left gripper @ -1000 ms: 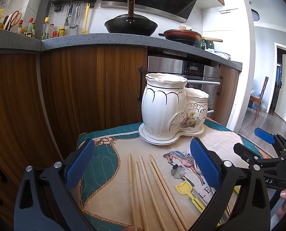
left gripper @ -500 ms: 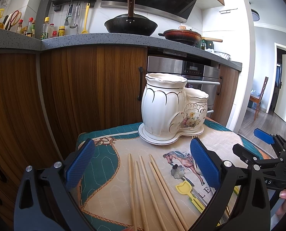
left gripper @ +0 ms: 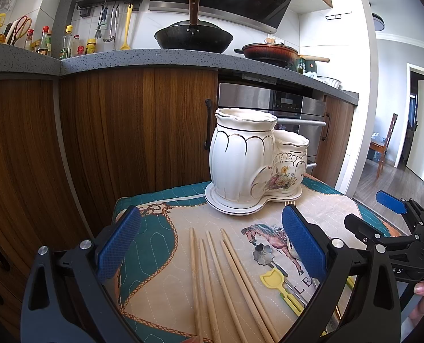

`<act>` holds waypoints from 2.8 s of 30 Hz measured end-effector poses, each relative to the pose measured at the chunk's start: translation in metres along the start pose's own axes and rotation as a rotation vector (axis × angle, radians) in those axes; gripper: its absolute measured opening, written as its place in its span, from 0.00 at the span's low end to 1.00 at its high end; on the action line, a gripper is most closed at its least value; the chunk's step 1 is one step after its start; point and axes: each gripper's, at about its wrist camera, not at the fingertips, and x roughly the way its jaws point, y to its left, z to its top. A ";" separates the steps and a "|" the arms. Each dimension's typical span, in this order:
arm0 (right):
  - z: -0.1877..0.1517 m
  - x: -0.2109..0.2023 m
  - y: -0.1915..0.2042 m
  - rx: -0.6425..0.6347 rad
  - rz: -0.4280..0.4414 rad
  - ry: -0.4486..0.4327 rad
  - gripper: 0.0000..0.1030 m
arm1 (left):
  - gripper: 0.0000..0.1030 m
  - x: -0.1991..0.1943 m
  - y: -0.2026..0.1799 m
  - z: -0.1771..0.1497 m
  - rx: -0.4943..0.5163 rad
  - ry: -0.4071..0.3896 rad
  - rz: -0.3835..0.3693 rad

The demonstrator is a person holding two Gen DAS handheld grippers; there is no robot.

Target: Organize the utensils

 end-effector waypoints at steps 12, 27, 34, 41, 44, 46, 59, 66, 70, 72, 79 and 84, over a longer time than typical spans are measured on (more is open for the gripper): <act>0.001 0.000 -0.001 0.004 -0.003 -0.003 0.95 | 0.95 -0.001 0.003 0.000 -0.019 -0.001 0.006; 0.011 0.008 -0.030 0.053 0.058 0.101 0.95 | 0.95 0.024 0.027 0.006 0.085 0.244 0.112; 0.004 0.016 -0.029 0.037 0.095 0.169 0.95 | 0.95 0.042 0.026 -0.015 0.131 0.375 0.132; 0.003 0.018 -0.025 0.016 0.088 0.184 0.95 | 0.91 0.048 0.028 -0.023 0.159 0.444 0.138; 0.003 0.018 -0.026 0.013 0.085 0.187 0.95 | 0.85 0.052 0.025 -0.024 0.165 0.478 0.124; 0.003 0.018 -0.026 0.014 0.077 0.187 0.95 | 0.82 0.054 0.024 -0.025 0.171 0.495 0.116; 0.003 0.017 -0.026 0.034 0.091 0.187 0.95 | 0.44 0.075 0.020 -0.024 0.142 0.590 0.054; 0.001 0.020 -0.024 0.034 0.072 0.204 0.95 | 0.33 0.085 0.017 -0.020 0.126 0.608 0.029; 0.000 0.021 -0.026 0.040 0.068 0.213 0.95 | 0.26 0.092 0.015 -0.017 0.114 0.612 0.027; 0.000 0.023 -0.026 0.045 0.067 0.228 0.95 | 0.18 0.094 0.013 -0.017 0.110 0.610 0.014; -0.002 0.025 -0.025 0.044 0.070 0.241 0.95 | 0.05 0.091 0.014 -0.017 0.083 0.586 0.007; -0.003 0.026 -0.025 0.041 0.064 0.246 0.95 | 0.05 0.085 0.016 -0.019 0.056 0.560 0.000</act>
